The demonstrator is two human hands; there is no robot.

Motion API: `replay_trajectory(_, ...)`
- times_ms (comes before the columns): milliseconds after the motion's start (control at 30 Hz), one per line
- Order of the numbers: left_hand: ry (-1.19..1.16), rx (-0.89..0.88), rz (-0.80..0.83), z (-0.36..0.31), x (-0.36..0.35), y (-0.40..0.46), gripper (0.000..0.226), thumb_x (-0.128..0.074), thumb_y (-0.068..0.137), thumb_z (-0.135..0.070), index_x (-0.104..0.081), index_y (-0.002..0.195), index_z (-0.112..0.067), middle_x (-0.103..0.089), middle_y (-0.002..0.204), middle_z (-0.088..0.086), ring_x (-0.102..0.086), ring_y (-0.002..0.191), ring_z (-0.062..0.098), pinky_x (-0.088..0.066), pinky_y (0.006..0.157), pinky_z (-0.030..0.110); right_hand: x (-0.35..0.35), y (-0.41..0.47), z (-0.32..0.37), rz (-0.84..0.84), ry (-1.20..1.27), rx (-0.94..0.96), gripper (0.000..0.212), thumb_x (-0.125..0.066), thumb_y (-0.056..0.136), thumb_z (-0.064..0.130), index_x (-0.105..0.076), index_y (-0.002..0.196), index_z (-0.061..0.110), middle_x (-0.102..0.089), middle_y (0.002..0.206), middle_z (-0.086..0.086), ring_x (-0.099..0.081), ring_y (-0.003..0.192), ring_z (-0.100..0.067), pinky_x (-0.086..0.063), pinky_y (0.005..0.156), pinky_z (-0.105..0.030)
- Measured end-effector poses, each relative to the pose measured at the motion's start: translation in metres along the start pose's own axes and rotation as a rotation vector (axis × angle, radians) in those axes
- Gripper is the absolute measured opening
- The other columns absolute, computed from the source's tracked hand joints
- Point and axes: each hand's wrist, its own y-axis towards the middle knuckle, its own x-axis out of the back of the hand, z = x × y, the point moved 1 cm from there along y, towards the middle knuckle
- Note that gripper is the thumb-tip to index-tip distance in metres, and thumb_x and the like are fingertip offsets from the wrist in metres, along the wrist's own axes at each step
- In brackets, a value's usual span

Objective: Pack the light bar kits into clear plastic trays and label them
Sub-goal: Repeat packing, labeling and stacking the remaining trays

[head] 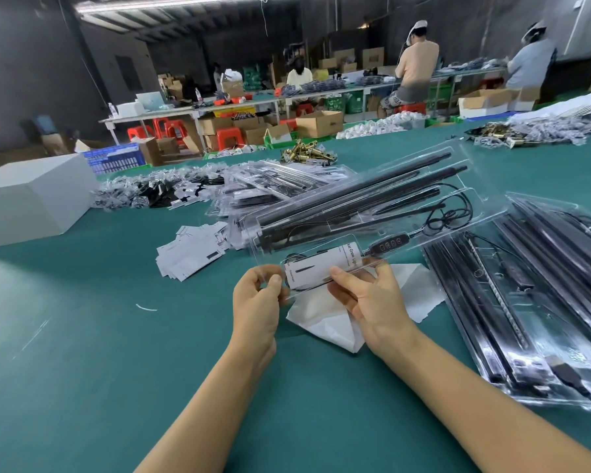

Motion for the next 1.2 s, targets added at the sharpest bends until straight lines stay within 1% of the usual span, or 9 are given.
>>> replay_trajectory(133, -0.017, 0.041, -0.048, -0.003, 0.002, 0.002, 0.019, -0.047, 0.096, 0.002, -0.061, 0.087, -0.008, -0.057, 0.077, 0.006, -0.053, 0.060, 0.015, -0.050, 0.051, 0.016, -0.003, 0.000, 0.000, 0.050, -0.098, 0.067, 0.037, -0.075, 0.075, -0.003, -0.053, 0.101, 0.011, -0.068, 0.090, -0.010, -0.069, 0.089, -0.025, -0.056, 0.077, -0.033)
replay_trajectory(400, -0.020, 0.142, -0.067, -0.002, 0.001, 0.002, 0.018, -0.047, 0.096, -0.001, -0.060, 0.088, -0.008, -0.059, 0.074, 0.004, -0.052, 0.058, 0.012, -0.049, 0.051, 0.019, -0.002, -0.002, -0.001, 0.078, -0.134, 0.084, 0.034, -0.074, 0.078, -0.002, -0.056, 0.104, 0.011, -0.070, 0.090, -0.008, -0.068, 0.094, -0.029, -0.057, 0.080, -0.036)
replay_trajectory(567, -0.333, 0.308, -0.004, -0.008, -0.004, -0.009, 0.019, -0.047, 0.094, 0.006, -0.062, 0.083, 0.000, -0.065, 0.064, 0.007, -0.059, 0.052, 0.013, -0.055, 0.053, 0.021, -0.013, -0.004, 0.011, 0.293, -0.007, -0.006, 0.055, -0.072, 0.079, 0.006, -0.050, 0.128, 0.017, -0.068, 0.109, -0.009, -0.066, 0.104, -0.022, -0.055, 0.085, -0.029)
replay_trajectory(667, -0.508, 0.427, 0.014, -0.007, -0.011, -0.021, 0.020, -0.045, 0.092, 0.012, -0.061, 0.084, 0.002, -0.066, 0.068, 0.009, -0.063, 0.059, 0.017, -0.056, 0.052, 0.022, -0.017, -0.011, 0.007, 0.290, -0.224, -0.069, 0.059, -0.077, 0.076, 0.023, -0.047, 0.127, 0.022, -0.066, 0.114, -0.009, -0.068, 0.102, -0.020, -0.056, 0.086, -0.031)
replay_trajectory(767, -0.489, 0.501, 0.039, -0.002, -0.014, -0.030, 0.016, -0.048, 0.088, 0.012, -0.062, 0.086, 0.005, -0.069, 0.065, 0.012, -0.067, 0.056, 0.018, -0.055, 0.050, 0.021, -0.016, -0.019, -0.009, 0.227, -0.514, -0.081, 0.058, -0.071, 0.085, 0.026, -0.037, 0.131, 0.034, -0.067, 0.106, -0.006, -0.068, 0.096, -0.016, -0.054, 0.088, -0.033)
replay_trajectory(900, -0.417, 0.511, 0.088, -0.003, -0.013, -0.034, 0.008, -0.059, 0.080, 0.012, -0.064, 0.079, 0.006, -0.069, 0.065, 0.014, -0.068, 0.055, 0.018, -0.055, 0.050, 0.022, -0.013, -0.014, -0.009, 0.163, -0.421, -0.055, 0.038, -0.061, 0.091, 0.008, -0.050, 0.125, 0.022, -0.071, 0.092, -0.009, -0.066, 0.074, -0.012, -0.056, 0.081, -0.037)
replay_trajectory(1033, -0.372, 0.541, 0.154, -0.009, -0.007, -0.030, 0.006, -0.066, 0.083, -0.001, -0.067, 0.078, 0.001, -0.068, 0.065, 0.009, -0.067, 0.055, 0.018, -0.058, 0.054, 0.025, -0.009, -0.008, 0.003, 0.179, -0.362, -0.061, 0.040, -0.062, 0.089, 0.002, -0.056, 0.099, 0.039, -0.072, 0.084, -0.002, -0.069, 0.075, -0.018, -0.058, 0.072, -0.038)
replay_trajectory(1133, -0.394, 0.595, 0.151, -0.014, 0.001, -0.025, 0.010, -0.072, 0.080, -0.003, -0.066, 0.081, 0.004, -0.066, 0.066, 0.013, -0.068, 0.055, 0.022, -0.058, 0.052, 0.029, -0.008, -0.006, 0.009, 0.225, -0.386, -0.094, 0.041, -0.062, 0.089, 0.002, -0.054, 0.120, 0.028, -0.072, 0.086, -0.002, -0.067, 0.070, -0.015, -0.054, 0.054, -0.029)
replay_trajectory(1200, -0.420, 0.594, 0.182, -0.015, 0.005, -0.023, 0.013, -0.073, 0.075, -0.001, -0.066, 0.083, 0.007, -0.068, 0.070, 0.018, -0.070, 0.061, 0.027, -0.058, 0.052, 0.030, -0.007, -0.003, 0.013, 0.241, -0.416, -0.110, 0.048, -0.062, 0.089, 0.003, -0.047, 0.131, 0.021, -0.071, 0.088, -0.001, -0.065, 0.068, -0.011, -0.051, 0.052, -0.025)
